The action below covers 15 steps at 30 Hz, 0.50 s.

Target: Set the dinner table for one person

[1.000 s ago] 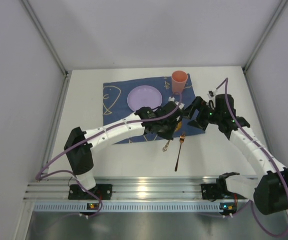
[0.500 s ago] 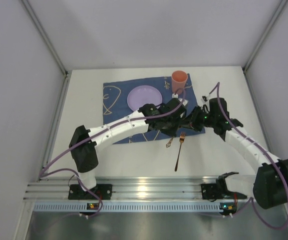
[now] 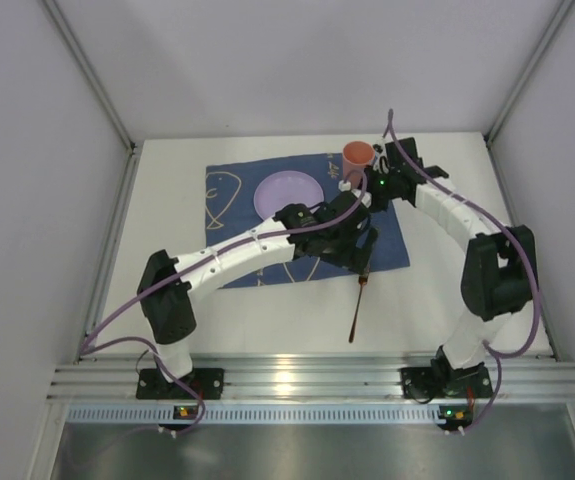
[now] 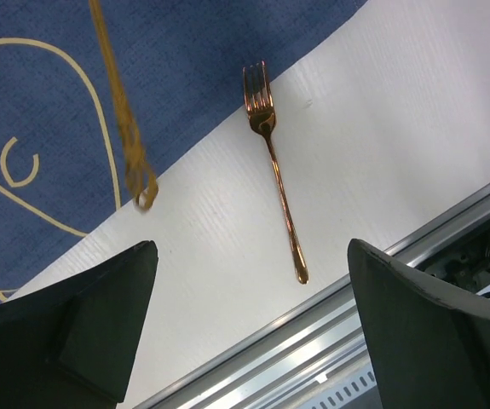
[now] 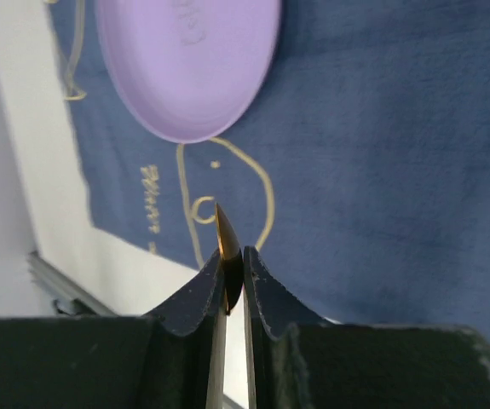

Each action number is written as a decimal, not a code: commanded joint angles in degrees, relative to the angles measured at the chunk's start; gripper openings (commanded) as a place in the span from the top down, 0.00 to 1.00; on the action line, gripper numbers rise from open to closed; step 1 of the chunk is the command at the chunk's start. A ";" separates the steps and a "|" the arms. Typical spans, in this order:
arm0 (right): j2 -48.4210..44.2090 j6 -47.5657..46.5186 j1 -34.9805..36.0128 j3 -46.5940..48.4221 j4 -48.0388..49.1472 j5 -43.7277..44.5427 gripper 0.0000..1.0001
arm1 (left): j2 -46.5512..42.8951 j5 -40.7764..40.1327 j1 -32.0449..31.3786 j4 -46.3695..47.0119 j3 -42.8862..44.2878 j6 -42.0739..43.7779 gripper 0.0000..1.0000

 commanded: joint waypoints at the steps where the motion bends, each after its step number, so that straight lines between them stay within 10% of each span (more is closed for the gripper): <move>1: 7.20 -10.59 1.96 12.22 -10.23 8.47 1.00 | -6.13 -1.73 -0.41 0.18 -1.29 -2.19 0.02; 15: 19.25 -25.11 11.63 24.30 -19.75 29.22 1.00 | -18.79 -6.92 2.49 -0.17 -15.88 -7.29 0.02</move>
